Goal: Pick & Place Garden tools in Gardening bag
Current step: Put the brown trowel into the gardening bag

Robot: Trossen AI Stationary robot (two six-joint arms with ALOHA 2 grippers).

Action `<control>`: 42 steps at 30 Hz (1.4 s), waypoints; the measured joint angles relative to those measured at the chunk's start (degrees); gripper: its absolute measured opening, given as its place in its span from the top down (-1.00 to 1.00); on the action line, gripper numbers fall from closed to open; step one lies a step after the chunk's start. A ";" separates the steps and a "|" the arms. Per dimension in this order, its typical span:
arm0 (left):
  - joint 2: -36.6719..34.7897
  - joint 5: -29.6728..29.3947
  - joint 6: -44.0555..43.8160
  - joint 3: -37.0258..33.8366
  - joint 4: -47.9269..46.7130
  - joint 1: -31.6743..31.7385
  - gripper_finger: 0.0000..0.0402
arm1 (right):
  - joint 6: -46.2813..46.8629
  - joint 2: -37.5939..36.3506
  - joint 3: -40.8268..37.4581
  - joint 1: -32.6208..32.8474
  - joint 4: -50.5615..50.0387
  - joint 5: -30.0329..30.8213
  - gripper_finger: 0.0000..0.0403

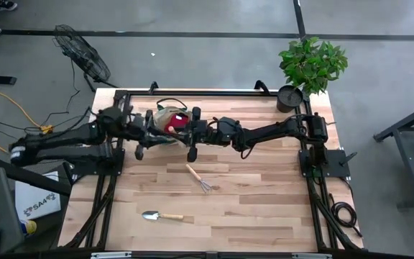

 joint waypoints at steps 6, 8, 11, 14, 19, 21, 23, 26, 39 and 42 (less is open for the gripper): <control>4.12 -12.07 2.23 0.00 1.07 -6.01 0.41 | 0.02 0.02 0.00 0.00 -1.10 0.02 0.69; 4.89 -15.09 1.84 0.00 1.29 -6.82 0.33 | 0.02 0.02 0.00 0.03 -1.10 -0.16 0.69; 5.32 -17.18 1.62 0.00 1.32 -7.47 0.15 | -0.03 -0.46 0.00 0.11 -2.93 0.05 0.69; 5.29 -15.37 1.47 0.00 2.35 -7.51 -0.05 | -0.07 -0.91 -0.02 0.08 -3.24 -0.08 0.69; 5.31 -11.84 -0.28 0.00 7.12 -7.51 -0.30 | 0.74 -0.98 0.00 -0.13 -3.09 -0.36 0.69; 6.12 -11.92 -0.36 0.00 7.32 -7.51 -0.33 | 0.80 -0.98 -0.01 -0.15 -3.02 -1.59 0.69; 7.48 -12.32 -1.30 0.00 7.16 -7.49 -0.33 | 0.59 -0.98 -0.02 -0.15 -2.42 -2.82 0.69; 10.80 -11.84 -2.14 0.00 9.57 -7.49 -0.34 | 0.55 -0.98 -0.01 -0.21 -1.50 -3.11 0.69; 18.15 -10.32 -3.27 0.00 17.77 -7.50 -0.34 | 0.44 -0.94 -0.01 -0.63 -3.46 -4.45 0.69; 16.91 -10.33 -3.48 0.00 18.03 -7.51 -0.34 | 0.44 -0.94 -0.02 -0.66 -4.14 -4.40 0.69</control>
